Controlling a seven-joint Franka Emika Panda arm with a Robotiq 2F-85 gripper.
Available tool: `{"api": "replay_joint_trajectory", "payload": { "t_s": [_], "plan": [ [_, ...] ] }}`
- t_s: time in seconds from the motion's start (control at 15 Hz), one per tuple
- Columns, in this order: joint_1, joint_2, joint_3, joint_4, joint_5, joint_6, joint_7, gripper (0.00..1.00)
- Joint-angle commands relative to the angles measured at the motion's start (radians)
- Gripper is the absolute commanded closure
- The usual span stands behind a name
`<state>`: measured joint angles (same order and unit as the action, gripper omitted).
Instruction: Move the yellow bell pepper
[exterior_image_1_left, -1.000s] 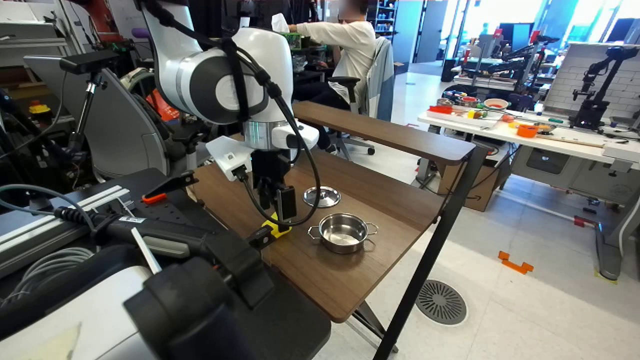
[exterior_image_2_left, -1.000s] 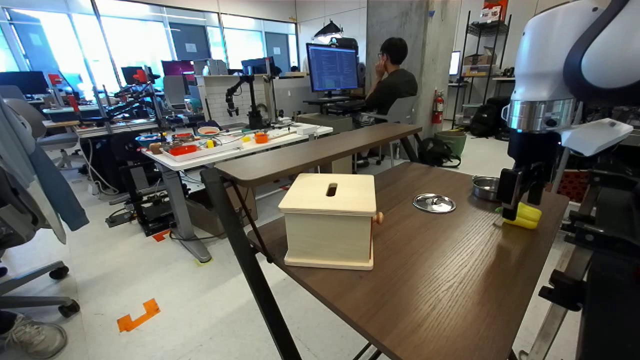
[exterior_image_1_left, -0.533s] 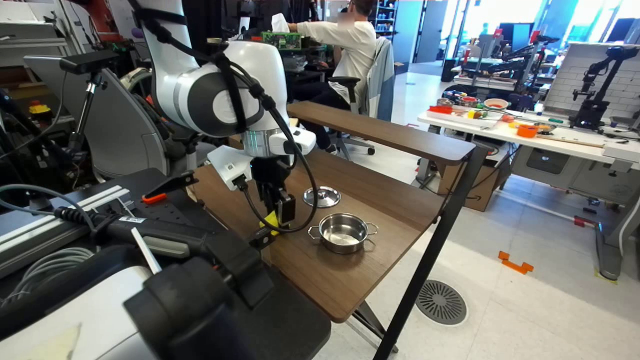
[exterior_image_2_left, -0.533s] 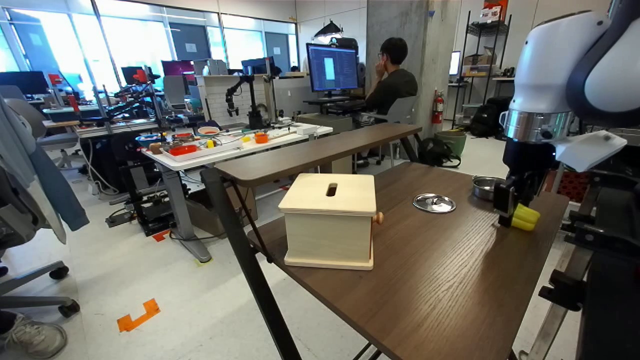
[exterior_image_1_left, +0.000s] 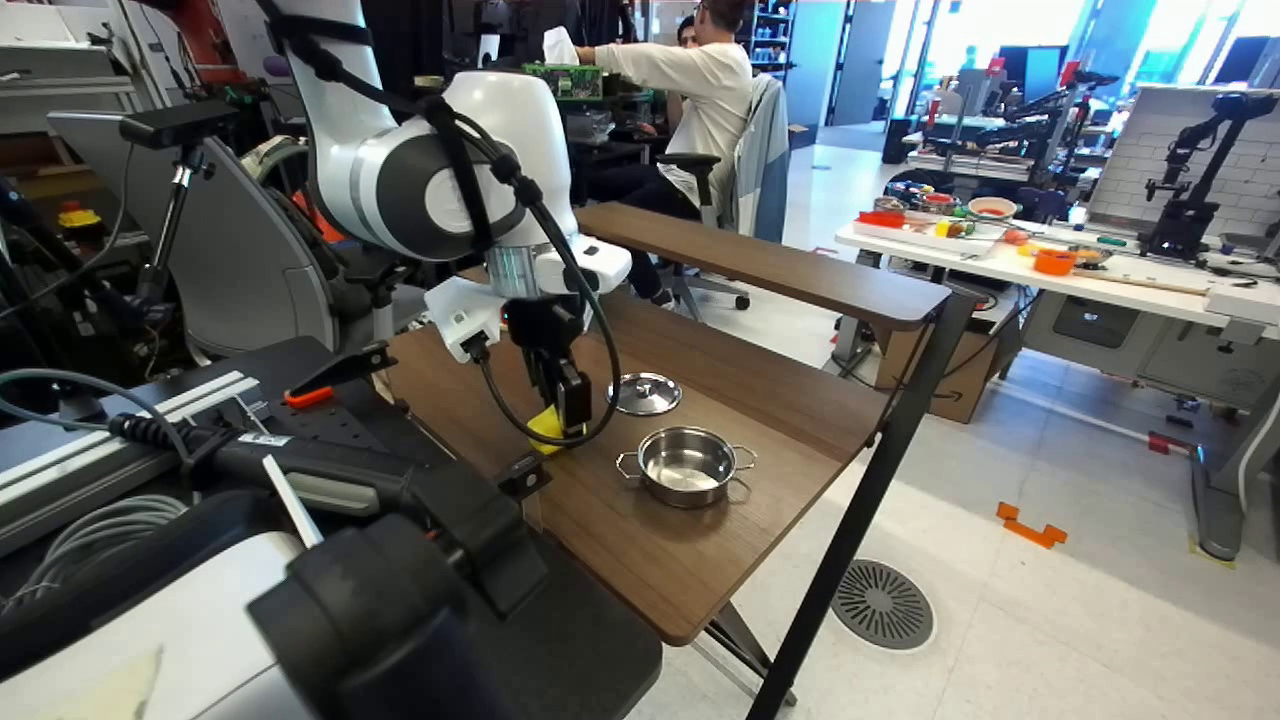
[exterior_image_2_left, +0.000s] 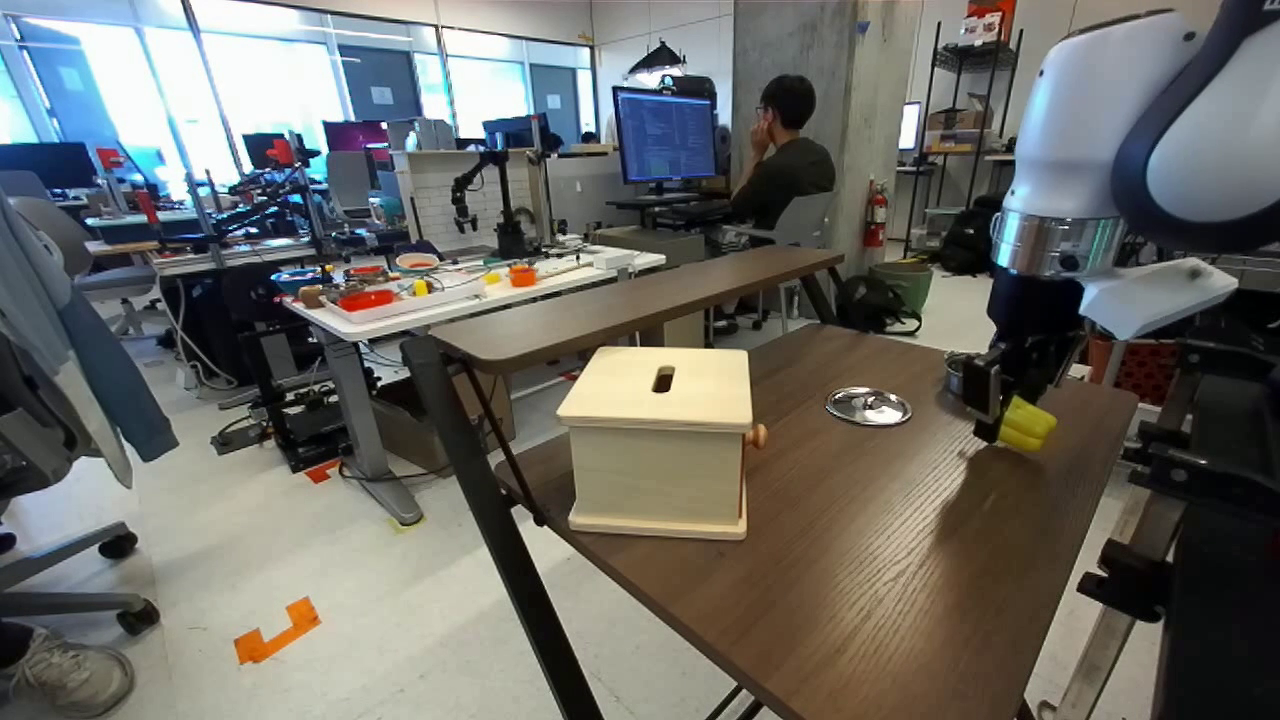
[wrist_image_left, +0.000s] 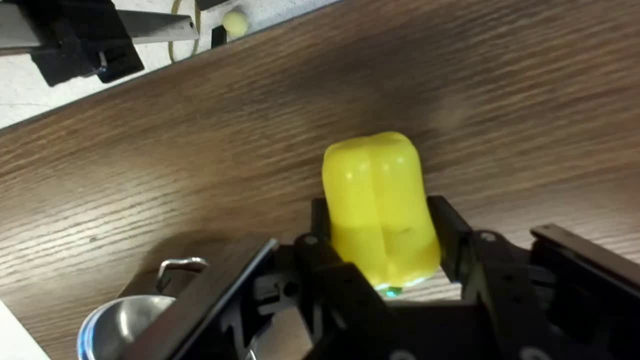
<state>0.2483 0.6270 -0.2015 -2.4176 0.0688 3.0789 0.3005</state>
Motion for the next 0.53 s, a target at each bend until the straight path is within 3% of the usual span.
{"api": "replay_joint_trajectory", "payload": {
  "t_s": [0.0,0.47],
  "plan": [
    [0.071,-0.041,-0.048,0.033,0.035,-0.034,0.049,0.75],
    [0.103,-0.027,-0.07,0.204,0.038,-0.121,0.152,0.75]
  ]
}}
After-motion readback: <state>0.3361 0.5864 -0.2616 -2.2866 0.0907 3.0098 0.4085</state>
